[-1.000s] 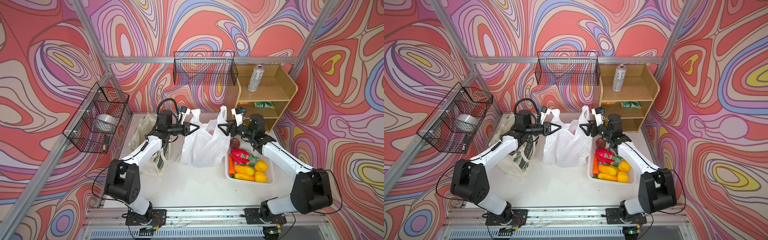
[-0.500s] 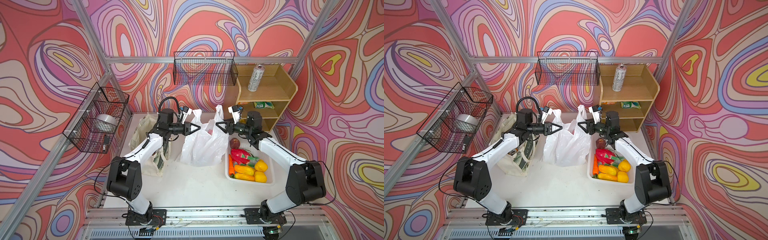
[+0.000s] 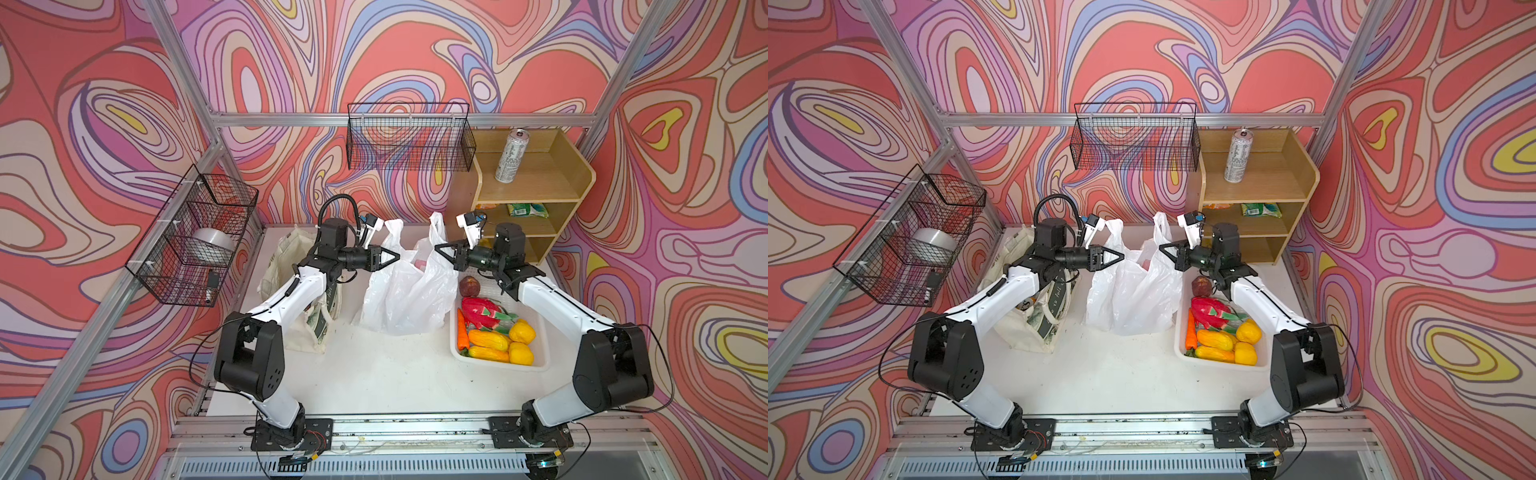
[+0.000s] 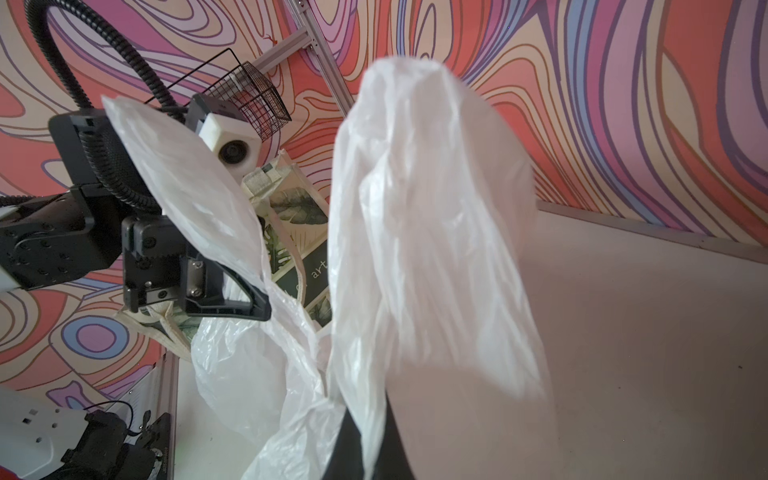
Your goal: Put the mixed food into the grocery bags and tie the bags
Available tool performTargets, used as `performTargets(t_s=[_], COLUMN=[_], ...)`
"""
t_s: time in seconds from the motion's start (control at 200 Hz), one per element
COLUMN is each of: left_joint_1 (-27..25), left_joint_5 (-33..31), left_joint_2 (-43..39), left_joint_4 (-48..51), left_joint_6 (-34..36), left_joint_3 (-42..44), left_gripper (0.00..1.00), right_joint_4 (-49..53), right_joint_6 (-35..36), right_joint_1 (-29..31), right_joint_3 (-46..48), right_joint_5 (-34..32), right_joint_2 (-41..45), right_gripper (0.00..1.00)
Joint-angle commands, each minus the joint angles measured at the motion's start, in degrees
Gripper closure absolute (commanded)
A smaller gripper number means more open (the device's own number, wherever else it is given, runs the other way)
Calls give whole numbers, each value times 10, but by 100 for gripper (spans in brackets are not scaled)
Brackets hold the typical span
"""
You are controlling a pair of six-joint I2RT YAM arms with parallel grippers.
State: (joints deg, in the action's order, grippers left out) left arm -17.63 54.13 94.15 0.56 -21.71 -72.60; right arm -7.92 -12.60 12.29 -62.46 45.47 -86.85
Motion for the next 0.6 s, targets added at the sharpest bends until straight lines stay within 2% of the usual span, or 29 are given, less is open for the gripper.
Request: performTargets(t_s=[0.0, 0.13, 0.32, 0.401, 0.491, 0.541, 0.596], left_joint_1=[3, 3, 2, 1, -3, -4, -5], left_joint_5=[-68, -132, -191, -216, -254, -267, -240], left_joint_2=[-26, -42, -4, -3, -8, -12, -15], left_joint_4=[18, 42, 188, 202, 213, 214, 205], left_joint_6=[-14, -17, -8, -5, -7, -6, 9], left_joint_3=[10, 19, -52, -55, -57, -57, -56], left_gripper=[100, 100, 100, 95, 80, 79, 81], right_joint_4=[19, 63, 139, 161, 179, 190, 200], right_joint_6=[-6, 12, 55, 69, 83, 92, 103], right_joint_1=[-3, -3, -3, -3, -3, -3, -3], right_joint_3=[21, 26, 7, 0, -4, -8, -15], right_joint_5=[-25, -57, -103, -117, -132, -139, -141], right_joint_2=[35, 55, 67, 70, 75, 76, 77], right_gripper=[100, 100, 100, 100, 100, 100, 100])
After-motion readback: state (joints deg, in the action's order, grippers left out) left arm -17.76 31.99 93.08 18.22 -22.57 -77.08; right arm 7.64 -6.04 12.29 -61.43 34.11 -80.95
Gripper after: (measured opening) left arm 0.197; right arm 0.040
